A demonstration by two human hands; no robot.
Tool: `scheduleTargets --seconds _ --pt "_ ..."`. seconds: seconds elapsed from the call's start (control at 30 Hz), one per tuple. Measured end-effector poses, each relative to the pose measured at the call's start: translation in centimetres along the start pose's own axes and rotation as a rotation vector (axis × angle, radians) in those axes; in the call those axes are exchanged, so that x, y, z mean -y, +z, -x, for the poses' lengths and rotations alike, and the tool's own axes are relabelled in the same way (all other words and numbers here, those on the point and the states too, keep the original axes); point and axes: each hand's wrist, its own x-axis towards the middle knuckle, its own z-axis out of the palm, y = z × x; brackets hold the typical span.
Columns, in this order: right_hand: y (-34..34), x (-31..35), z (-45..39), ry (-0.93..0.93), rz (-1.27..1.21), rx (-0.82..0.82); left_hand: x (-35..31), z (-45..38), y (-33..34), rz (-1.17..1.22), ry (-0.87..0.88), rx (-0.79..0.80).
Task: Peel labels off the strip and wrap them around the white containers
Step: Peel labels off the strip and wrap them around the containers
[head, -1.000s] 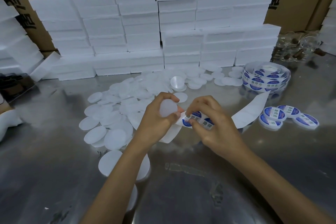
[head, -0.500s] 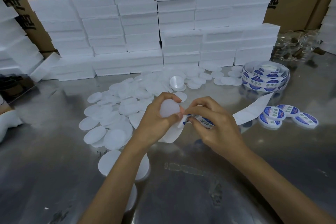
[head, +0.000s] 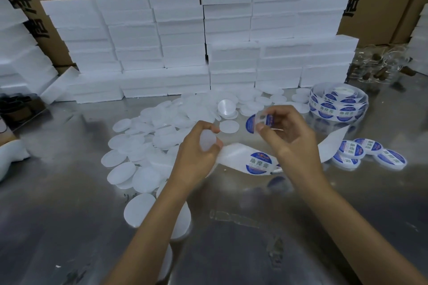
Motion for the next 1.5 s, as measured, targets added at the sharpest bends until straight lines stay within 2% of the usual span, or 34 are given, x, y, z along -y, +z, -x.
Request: scheduleTargets --seconds 0.07,0.17,0.23,0.3,0.43,0.63,1.03,1.2,1.5 --pt "0.5 0.5 -0.8 0.057 -0.077 -0.005 -0.5 0.0 -0.1 0.155 -0.054 -0.038" --pt "2.2 0.8 -1.4 0.134 -0.135 0.059 -1.1 -0.3 -0.9 0.609 -0.191 -0.06" --pt "3.7 0.8 -1.3 0.154 -0.153 0.108 -1.3 -0.3 -1.4 0.889 -0.222 -0.027" --pt "4.9 0.6 -1.0 0.146 -0.141 0.148 -1.2 -0.1 -1.6 1.012 -0.259 0.04" --pt "5.9 0.1 -0.5 0.11 -0.052 0.152 -1.2 -0.1 -1.2 1.041 -0.261 0.148" --pt "5.7 -0.4 -0.4 0.088 0.014 0.136 -1.5 0.0 -0.7 1.059 -0.207 0.209" --pt "5.7 -1.1 -0.4 0.069 -0.007 0.142 -2.3 0.3 -0.5 0.998 -0.192 0.181" --pt "5.6 -1.2 -0.2 -0.009 0.099 0.161 -2.2 0.3 -0.3 0.952 -0.193 0.202" --pt "5.6 -1.3 0.1 -0.023 0.184 0.096 -2.9 0.8 -0.3 0.937 -0.094 0.188"
